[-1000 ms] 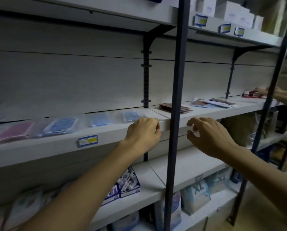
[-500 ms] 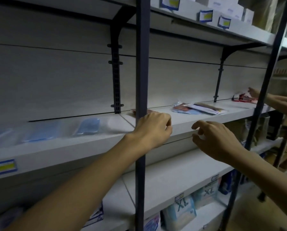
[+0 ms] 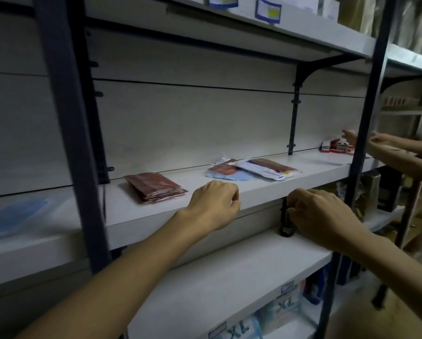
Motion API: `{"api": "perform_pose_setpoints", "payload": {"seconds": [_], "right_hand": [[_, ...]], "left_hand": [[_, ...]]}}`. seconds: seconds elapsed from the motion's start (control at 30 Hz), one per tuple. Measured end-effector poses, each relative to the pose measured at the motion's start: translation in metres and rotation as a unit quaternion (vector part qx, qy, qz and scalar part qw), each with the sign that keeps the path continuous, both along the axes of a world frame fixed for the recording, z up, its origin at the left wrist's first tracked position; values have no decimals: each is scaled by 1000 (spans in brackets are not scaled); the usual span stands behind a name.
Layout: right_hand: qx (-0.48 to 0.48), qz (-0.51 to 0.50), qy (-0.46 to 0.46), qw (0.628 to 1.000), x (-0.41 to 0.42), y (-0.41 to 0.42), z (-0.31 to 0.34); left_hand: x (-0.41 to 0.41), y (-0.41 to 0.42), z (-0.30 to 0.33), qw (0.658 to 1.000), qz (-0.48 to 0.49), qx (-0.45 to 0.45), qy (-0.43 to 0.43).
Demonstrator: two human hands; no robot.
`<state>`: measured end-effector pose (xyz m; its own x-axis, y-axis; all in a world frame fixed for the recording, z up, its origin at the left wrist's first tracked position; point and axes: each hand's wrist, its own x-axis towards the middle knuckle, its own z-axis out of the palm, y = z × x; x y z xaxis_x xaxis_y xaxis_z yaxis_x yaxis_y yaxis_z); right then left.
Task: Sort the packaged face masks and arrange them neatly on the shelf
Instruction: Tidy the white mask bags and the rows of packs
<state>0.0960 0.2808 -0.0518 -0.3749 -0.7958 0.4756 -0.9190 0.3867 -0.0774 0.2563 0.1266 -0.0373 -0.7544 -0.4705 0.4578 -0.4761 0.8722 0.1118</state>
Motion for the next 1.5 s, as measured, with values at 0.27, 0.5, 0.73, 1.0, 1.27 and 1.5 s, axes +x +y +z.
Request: {"api": "perform_pose_setpoints", "payload": {"seconds": [0.27,0.5,0.73,1.0,1.27,1.5], "right_hand": [[28,40,-9,999,-126,22,8],[8,82,-35,996,-199,2,-2],[-9,114,-47,992,-251,-59,1],[-28,104,-96,990,-307,-139,6],[-9,105,-153,983,-354,-211,-5],[56,170,-243,953,-380,-254,-7]], "left_hand": [[-100,8,-5,997,64,38,17],[-164,8,-18,995,84,44,30],[-199,-33,-9,990,117,26,72],[-234,-88,-13,983,164,23,83],[-266,-113,-23,969,232,39,78],[-287,-110,-30,942,296,91,133]]}}
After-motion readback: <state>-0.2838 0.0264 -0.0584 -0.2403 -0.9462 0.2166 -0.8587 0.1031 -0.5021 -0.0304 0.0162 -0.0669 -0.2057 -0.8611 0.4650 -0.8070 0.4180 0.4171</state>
